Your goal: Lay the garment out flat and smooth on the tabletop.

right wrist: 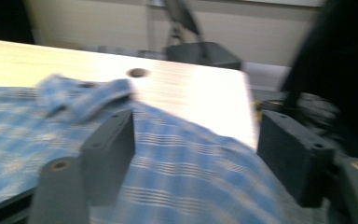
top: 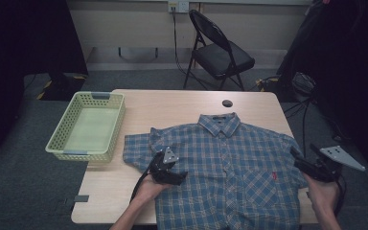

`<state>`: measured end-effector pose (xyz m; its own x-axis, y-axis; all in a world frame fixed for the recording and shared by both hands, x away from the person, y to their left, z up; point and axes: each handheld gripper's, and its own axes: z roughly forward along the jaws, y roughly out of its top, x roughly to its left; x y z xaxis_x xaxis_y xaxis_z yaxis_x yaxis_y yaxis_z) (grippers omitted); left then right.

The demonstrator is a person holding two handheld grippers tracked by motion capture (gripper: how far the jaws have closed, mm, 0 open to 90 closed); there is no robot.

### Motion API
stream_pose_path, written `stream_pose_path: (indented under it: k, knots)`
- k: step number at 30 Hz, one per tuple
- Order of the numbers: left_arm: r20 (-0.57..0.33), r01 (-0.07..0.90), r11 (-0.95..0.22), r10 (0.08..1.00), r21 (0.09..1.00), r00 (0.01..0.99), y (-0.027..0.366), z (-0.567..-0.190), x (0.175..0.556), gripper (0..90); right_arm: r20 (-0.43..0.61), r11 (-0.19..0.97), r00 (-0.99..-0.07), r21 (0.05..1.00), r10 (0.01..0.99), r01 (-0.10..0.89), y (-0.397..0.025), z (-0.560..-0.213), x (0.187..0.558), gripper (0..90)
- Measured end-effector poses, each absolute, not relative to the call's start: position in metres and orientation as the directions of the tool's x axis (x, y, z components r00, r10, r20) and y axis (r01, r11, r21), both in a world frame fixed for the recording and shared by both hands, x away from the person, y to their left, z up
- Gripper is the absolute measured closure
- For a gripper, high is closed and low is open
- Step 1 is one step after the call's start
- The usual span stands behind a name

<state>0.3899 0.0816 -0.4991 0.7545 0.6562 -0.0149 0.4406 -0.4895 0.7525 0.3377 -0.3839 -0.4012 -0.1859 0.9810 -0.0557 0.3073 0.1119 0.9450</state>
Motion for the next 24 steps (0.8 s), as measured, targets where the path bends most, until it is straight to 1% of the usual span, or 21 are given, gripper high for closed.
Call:
stream_pose_path:
  k: [1, 3, 4, 7, 10, 12, 16, 19, 24]
  knots:
    - [-0.016, 0.439, -0.49, 0.653, 0.753, 0.757, 0.082, -0.499, 0.39, 21.2, -0.047, 0.116, -0.224, 0.945, 0.973, 0.305, -0.377, -0.402, 0.339, 23.9]
    - [-0.019, 0.441, -0.487, 0.654, 0.754, 0.756, 0.082, -0.499, 0.39, 21.2, -0.039, 0.142, -0.301, 0.934, 0.953, 0.327, -0.362, -0.405, 0.344, 17.3]
    - [-0.024, 0.445, -0.483, 0.656, 0.754, 0.754, 0.083, -0.499, 0.39, 21.2, -0.028, 0.149, -0.336, 0.928, 0.942, 0.342, -0.354, -0.407, 0.347, 16.5]
    - [-0.025, 0.449, -0.479, 0.663, 0.754, 0.748, 0.082, -0.499, 0.389, 21.0, -0.044, 0.21, -0.423, 0.912, 0.905, 0.353, -0.328, -0.419, 0.355, 14.1]
    - [-0.008, 0.449, -0.491, 0.668, 0.747, 0.744, 0.08, -0.499, 0.388, 18.2, -0.047, 0.267, -0.496, 0.885, 0.867, 0.382, -0.302, -0.432, 0.364, 13.7]
    - [-0.007, 0.454, -0.487, 0.676, 0.747, 0.737, 0.08, -0.499, 0.388, 16.8, -0.053, 0.295, -0.524, 0.872, 0.85, 0.391, -0.288, -0.439, 0.369, 13.8]
    - [-0.002, 0.458, -0.485, 0.685, 0.745, 0.729, 0.08, -0.499, 0.388, 15.7, -0.008, 0.304, -0.572, 0.853, 0.82, 0.423, -0.267, -0.452, 0.382, 14.6]
    - [-0.001, 0.459, -0.485, 0.686, 0.745, 0.727, 0.08, -0.499, 0.388, 15.5, 0.014, 0.332, -0.61, 0.829, 0.792, 0.45, -0.253, -0.465, 0.39, 16.7]
    - [0.011, 0.454, -0.485, 0.693, 0.747, 0.721, 0.079, -0.499, 0.386, 15.4, -0.007, 0.412, -0.641, 0.772, 0.767, 0.484, -0.239, -0.486, 0.396, 18.6]
